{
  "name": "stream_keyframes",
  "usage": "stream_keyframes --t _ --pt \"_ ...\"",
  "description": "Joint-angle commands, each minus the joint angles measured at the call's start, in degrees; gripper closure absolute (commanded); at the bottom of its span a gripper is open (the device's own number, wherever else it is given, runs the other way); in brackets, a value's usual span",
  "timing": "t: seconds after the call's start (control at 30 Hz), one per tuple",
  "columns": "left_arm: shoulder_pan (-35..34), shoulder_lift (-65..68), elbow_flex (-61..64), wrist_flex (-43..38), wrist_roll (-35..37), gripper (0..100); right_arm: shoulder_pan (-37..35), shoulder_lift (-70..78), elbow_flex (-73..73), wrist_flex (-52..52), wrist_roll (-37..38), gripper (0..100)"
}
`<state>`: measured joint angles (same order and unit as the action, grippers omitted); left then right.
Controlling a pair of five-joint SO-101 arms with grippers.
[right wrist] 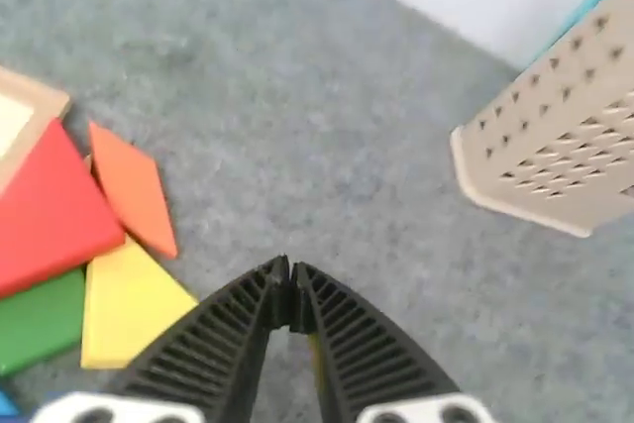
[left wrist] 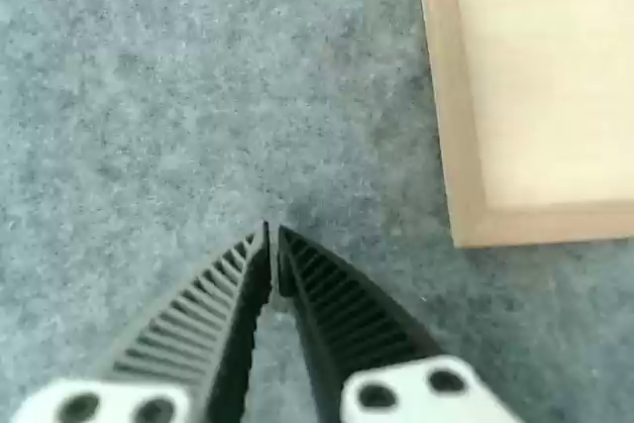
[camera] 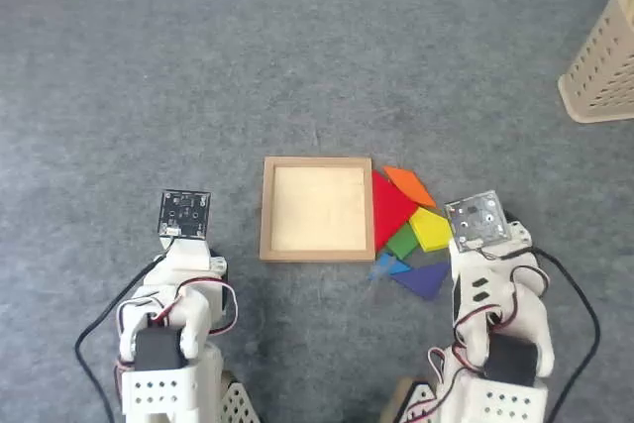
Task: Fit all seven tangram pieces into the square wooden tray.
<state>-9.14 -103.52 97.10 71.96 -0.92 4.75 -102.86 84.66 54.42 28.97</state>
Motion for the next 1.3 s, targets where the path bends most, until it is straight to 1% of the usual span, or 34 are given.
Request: stream_keyframes --t 0.0,0.13,0.2,0.27,0.33,0.43,0.5,0.57,0.67,0.73,0.9,0.97,1.03,1.13,1.27 --pt "0.18 -1.14 -0.57 0.44 -0.18 98 0.57 9.89 -7.56 1.89 0.44 98.9" --pt "0.18 -1.14 -0.57 0.44 -0.18 98 0.22 27.82 -15.30 2.15 0.44 98.9" --pt "0.18 -1.14 -0.57 0.44 -0.18 98 -1.89 38.64 -20.22 2.51 0.70 98.8" --pt "0.18 -1.14 -0.57 0.44 -0.18 98 -5.32 49.63 -26.11 4.97 0.79 98.0" --pt "0.18 -1.14 -0.57 0.44 -0.18 98 -9.89 60.88 -32.35 8.31 2.29 93.5" --pt "0.18 -1.14 -0.57 0.44 -0.18 98 -15.87 76.00 -39.82 10.95 6.77 84.2" --pt "0.18 -1.14 -0.57 0.44 -0.18 98 -17.63 84.44 -43.52 11.03 7.74 81.3" --pt "0.18 -1.14 -0.57 0.44 -0.18 98 -17.98 91.12 -45.63 10.68 8.97 81.2" --pt "0.18 -1.14 -0.57 0.44 -0.18 98 -17.89 96.40 -46.15 10.95 13.01 81.0" --pt "0.18 -1.14 -0.57 0.44 -0.18 98 -18.07 97.19 -45.71 10.86 13.54 79.0" --pt "0.18 -1.14 -0.57 0.44 -0.18 98 -17.63 96.40 -44.84 9.71 13.54 65.6" --pt "0.18 -1.14 -0.57 0.44 -0.18 98 -17.54 96.75 -44.22 8.66 13.54 61.8" --pt "0.18 -1.14 -0.57 0.44 -0.18 98 -17.54 96.92 -42.73 6.90 13.54 60.7" --pt "0.18 -1.14 -0.57 0.44 -0.18 98 -15.52 96.92 -40.26 2.42 13.54 60.8" --pt "0.18 -1.14 -0.57 0.44 -0.18 98 -12.18 96.92 -39.30 -3.30 8.18 60.8"
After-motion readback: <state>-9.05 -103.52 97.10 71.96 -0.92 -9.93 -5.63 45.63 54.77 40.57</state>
